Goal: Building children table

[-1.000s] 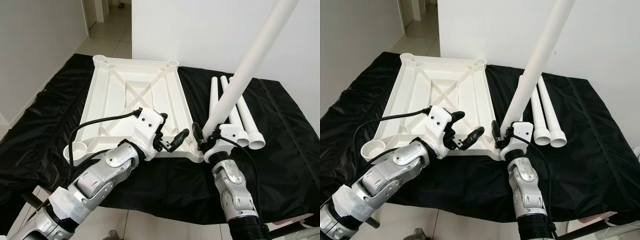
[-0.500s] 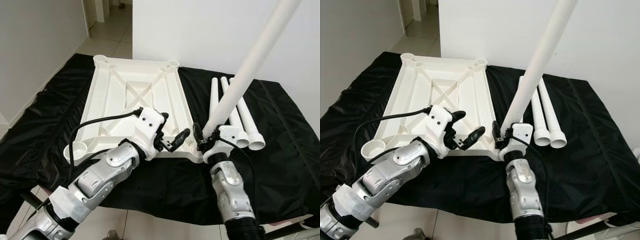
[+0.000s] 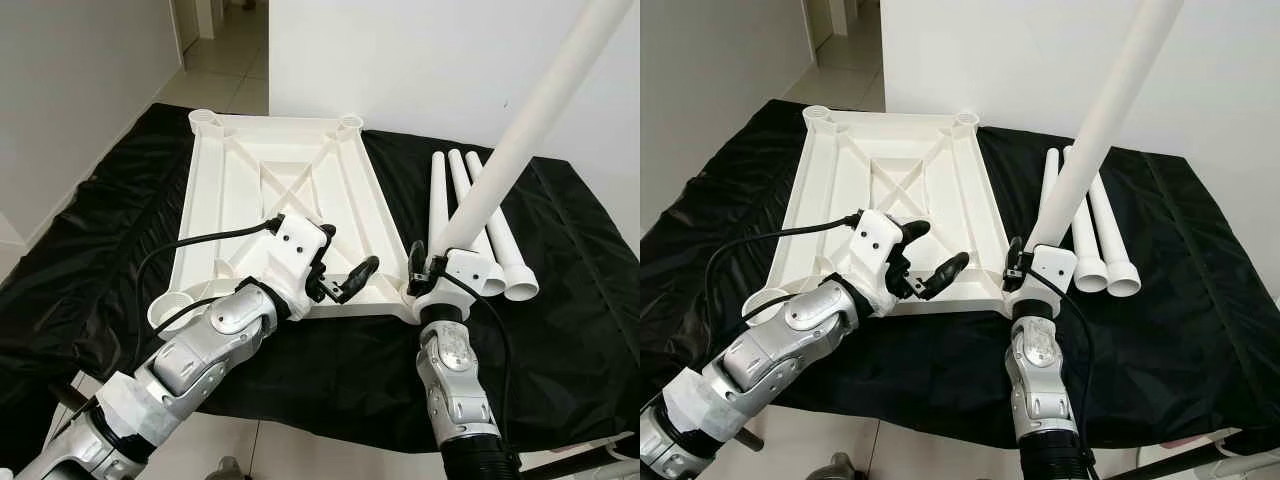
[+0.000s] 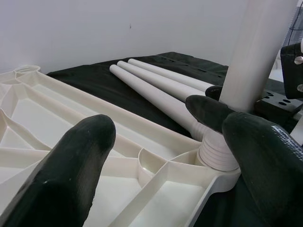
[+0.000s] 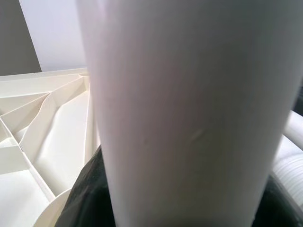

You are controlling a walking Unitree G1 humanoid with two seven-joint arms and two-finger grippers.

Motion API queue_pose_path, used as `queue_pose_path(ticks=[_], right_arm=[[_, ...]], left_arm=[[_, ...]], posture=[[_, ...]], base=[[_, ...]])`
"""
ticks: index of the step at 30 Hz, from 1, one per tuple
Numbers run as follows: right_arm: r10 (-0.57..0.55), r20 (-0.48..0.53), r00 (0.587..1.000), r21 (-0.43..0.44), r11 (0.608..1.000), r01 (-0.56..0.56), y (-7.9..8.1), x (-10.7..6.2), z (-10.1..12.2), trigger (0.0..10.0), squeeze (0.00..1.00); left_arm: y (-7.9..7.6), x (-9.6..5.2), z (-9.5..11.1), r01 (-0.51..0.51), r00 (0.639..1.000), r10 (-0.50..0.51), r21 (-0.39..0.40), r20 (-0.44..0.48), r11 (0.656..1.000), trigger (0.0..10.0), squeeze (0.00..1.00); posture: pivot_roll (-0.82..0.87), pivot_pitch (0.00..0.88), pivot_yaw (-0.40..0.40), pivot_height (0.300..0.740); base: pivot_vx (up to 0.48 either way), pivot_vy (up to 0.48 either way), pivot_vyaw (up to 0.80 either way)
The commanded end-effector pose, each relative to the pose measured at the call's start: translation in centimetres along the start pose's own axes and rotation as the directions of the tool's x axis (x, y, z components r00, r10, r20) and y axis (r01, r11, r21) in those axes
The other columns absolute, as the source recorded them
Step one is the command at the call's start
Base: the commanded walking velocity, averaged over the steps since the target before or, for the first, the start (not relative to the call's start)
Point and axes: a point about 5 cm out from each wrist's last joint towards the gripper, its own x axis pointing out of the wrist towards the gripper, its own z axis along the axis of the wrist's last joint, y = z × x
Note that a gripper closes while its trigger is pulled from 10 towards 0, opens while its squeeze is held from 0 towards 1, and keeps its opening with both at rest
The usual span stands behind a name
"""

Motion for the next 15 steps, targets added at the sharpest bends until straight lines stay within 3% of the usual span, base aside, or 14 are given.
queue_pose_path(ticks=[1, 2, 8, 9, 15], right_arm=[[-0.026, -0.074, 0.997, 0.062, 0.998, 0.031, 0.6, -0.6, -1.4, 10.0, 0.47], [-0.011, -0.066, 0.998, 0.072, 0.997, 0.015, 0.7, -0.6, -1.3, 10.0, 1.00], [0.052, -0.019, 0.998, 0.078, 0.996, -0.051, 0.9, -0.6, -0.7, 10.0, 1.00], [0.081, -0.010, 0.997, 0.090, 0.993, -0.080, 0.8, -0.5, -0.4, 10.0, 0.00], [0.184, 0.018, 0.983, 0.080, 0.979, -0.185, 0.0, -0.1, 0.4, 10.0, 0.00]], left_arm=[[-2.1, -0.2, 0.1, 0.394, 0.919, -0.394, 0.011, -0.001, 0.919, 10.0, 0.00], [-2.1, -0.2, 0.1, 0.394, 0.919, -0.394, 0.011, -0.001, 0.919, 10.0, 0.00], [-2.1, -0.2, 0.1, 0.393, 0.920, -0.393, 0.009, 0.000, 0.920, 10.0, 0.00], [-2.1, -0.2, 0.1, 0.392, 0.920, -0.392, 0.009, 0.000, 0.920, 10.0, 0.00], [-2.1, -0.2, 0.0, 0.391, 0.920, -0.391, 0.008, 0.001, 0.920, 10.0, 0.00]], posture=[[0.01, 0.002, -0.043, 0.740], [0.01, 0.002, -0.044, 0.740], [0.01, 0.002, -0.043, 0.740], [0.01, 0.002, -0.043, 0.740], [0.01, 0.000, -0.044, 0.740]], base=[[0.000, 0.000, 0.00], [0.000, 0.000, 0.00], [0.000, 0.000, 0.00], [0.000, 0.000, 0.00], [0.000, 0.000, 0.00]])
